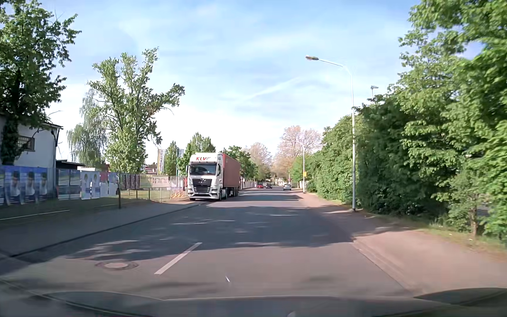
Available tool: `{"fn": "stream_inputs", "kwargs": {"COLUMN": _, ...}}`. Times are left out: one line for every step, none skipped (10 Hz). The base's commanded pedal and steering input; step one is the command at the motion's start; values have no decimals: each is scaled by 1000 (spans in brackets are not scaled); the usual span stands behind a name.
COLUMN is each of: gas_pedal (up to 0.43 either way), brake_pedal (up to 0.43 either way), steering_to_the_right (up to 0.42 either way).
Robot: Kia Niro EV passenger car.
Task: Follow the waypoints while adhering to traffic rules and regulations
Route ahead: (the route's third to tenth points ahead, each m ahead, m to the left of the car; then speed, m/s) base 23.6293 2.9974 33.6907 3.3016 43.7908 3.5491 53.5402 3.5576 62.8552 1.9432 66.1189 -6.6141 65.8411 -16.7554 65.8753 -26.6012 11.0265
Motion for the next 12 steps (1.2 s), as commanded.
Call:
{"fn": "stream_inputs", "kwargs": {"gas_pedal": 0, "brake_pedal": 0, "steering_to_the_right": 1}}
{"fn": "stream_inputs", "kwargs": {"gas_pedal": 0, "brake_pedal": 0, "steering_to_the_right": 1}}
{"fn": "stream_inputs", "kwargs": {"gas_pedal": 0, "brake_pedal": 0, "steering_to_the_right": 1}}
{"fn": "stream_inputs", "kwargs": {"gas_pedal": 0, "brake_pedal": 0, "steering_to_the_right": 2}}
{"fn": "stream_inputs", "kwargs": {"gas_pedal": 0, "brake_pedal": 0, "steering_to_the_right": 3}}
{"fn": "stream_inputs", "kwargs": {"gas_pedal": 0, "brake_pedal": 0, "steering_to_the_right": 3}}
{"fn": "stream_inputs", "kwargs": {"gas_pedal": 0, "brake_pedal": 0, "steering_to_the_right": 3}}
{"fn": "stream_inputs", "kwargs": {"gas_pedal": 0, "brake_pedal": 0, "steering_to_the_right": 0}}
{"fn": "stream_inputs", "kwargs": {"gas_pedal": 0, "brake_pedal": 0, "steering_to_the_right": 0}}
{"fn": "stream_inputs", "kwargs": {"gas_pedal": 0, "brake_pedal": 0, "steering_to_the_right": 0}}
{"fn": "stream_inputs", "kwargs": {"gas_pedal": 0, "brake_pedal": 0, "steering_to_the_right": 0}}
{"fn": "stream_inputs", "kwargs": {"gas_pedal": 0, "brake_pedal": 0, "steering_to_the_right": 0}}
